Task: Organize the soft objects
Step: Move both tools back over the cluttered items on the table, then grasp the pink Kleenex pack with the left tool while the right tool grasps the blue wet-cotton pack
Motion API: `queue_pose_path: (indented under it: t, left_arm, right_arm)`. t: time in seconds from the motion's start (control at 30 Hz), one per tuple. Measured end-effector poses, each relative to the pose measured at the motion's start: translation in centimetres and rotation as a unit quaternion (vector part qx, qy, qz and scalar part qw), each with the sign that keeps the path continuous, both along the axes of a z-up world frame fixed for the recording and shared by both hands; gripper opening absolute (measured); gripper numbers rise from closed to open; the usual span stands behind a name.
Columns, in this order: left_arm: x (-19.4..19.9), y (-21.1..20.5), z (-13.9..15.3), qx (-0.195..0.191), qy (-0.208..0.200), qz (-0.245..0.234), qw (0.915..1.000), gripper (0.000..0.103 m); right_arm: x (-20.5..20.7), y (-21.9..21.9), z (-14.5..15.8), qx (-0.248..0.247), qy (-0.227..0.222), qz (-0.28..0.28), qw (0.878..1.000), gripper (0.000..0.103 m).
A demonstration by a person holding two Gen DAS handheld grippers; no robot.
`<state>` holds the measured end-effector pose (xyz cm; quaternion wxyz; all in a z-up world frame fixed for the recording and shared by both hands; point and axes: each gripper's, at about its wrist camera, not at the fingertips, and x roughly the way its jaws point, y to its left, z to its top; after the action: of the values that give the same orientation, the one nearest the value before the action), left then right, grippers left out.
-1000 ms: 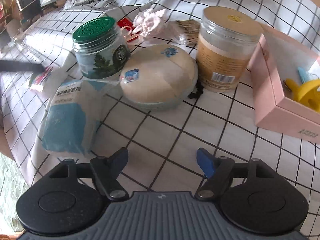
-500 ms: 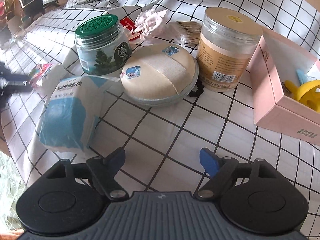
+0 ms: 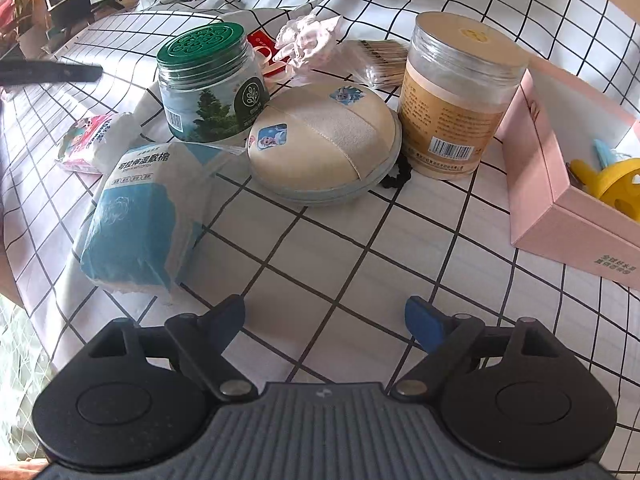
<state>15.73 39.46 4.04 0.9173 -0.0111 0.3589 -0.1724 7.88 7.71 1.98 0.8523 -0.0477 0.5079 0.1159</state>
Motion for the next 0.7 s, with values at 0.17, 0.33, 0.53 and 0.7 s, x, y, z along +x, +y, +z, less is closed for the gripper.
queue_pose_path:
  t: [0.17, 0.33, 0.53, 0.7]
  left_arm:
    - [-1.4, 1.4, -2.2, -0.003, 0.055, -0.007, 0.9984, 0.026]
    - [-5.3, 1.8, -2.7, 0.007, 0.075, -0.027, 0.9968, 0.026]
    - [-7.0, 0.8, -2.4, 0.028, 0.079, -0.072, 0.9939, 0.026]
    - [-8.2, -1.7, -0.9, 0.1, 0.038, -0.141, 0.9842, 0.026]
  right_arm:
    - [0.3, -0.3, 0.0, 0.002, 0.001, -0.001, 1.0, 0.089]
    - [0.2, -0.3, -0.2, 0.004, -0.005, -0.01, 1.0, 0.098]
    - [0.5, 0.2, -0.5, 0.004, -0.015, -0.013, 1.0, 0.103]
    - [1.1, 0.4, -0.5, 0.003, -0.011, -0.008, 1.0, 0.103]
